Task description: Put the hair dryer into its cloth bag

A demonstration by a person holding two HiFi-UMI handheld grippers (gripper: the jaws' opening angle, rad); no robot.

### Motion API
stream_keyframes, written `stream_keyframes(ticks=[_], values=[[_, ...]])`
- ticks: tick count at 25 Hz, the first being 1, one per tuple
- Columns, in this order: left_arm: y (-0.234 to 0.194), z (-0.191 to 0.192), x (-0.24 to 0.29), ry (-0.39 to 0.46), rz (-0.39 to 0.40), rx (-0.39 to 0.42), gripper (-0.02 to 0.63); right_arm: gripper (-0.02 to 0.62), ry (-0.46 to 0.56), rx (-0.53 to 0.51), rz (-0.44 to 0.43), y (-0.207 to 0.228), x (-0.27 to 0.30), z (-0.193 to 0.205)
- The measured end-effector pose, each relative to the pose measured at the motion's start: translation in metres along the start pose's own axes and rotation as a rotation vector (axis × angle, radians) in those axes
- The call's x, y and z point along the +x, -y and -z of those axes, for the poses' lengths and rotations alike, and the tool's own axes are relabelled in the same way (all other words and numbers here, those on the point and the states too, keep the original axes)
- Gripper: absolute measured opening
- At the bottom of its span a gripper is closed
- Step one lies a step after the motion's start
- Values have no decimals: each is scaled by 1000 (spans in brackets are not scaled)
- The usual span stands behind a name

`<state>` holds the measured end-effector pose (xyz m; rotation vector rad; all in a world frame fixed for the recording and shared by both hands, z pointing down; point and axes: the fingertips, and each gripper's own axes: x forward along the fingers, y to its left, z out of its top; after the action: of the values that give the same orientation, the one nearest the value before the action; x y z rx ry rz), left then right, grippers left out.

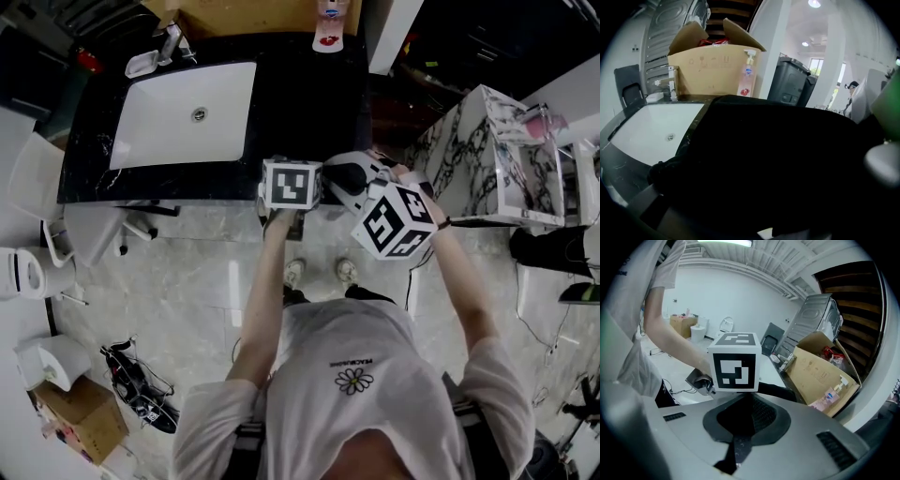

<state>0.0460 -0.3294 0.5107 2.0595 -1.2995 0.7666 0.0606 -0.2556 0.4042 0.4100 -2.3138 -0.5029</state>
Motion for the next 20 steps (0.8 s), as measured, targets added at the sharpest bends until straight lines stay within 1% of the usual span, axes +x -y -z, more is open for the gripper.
stream_keyframes(ticks=[4,6,12,14,17,18,20], values=[[-5,-7,10,6,0,5,190,21,-15,4,7,4,0,4],[-4,-13,17,27,14,7,190,22,-26,-1,6,4,0,6],[-1,-19,17,68,18,5,190,23,-28,11,1,3,0,9],[-3,-19,12,77,1,4,190,23,-27,23,-2,3,0,8],[-8,-12,3,57,-43,11,190,23,-25,30,20,6,-1,7],[-7,-13,-3,72,-49,14,190,23,-20,31,36,7,-2,6],[-6,-21,-19,135,-52,13,190,23,-8,40,65,11,-4,3]])
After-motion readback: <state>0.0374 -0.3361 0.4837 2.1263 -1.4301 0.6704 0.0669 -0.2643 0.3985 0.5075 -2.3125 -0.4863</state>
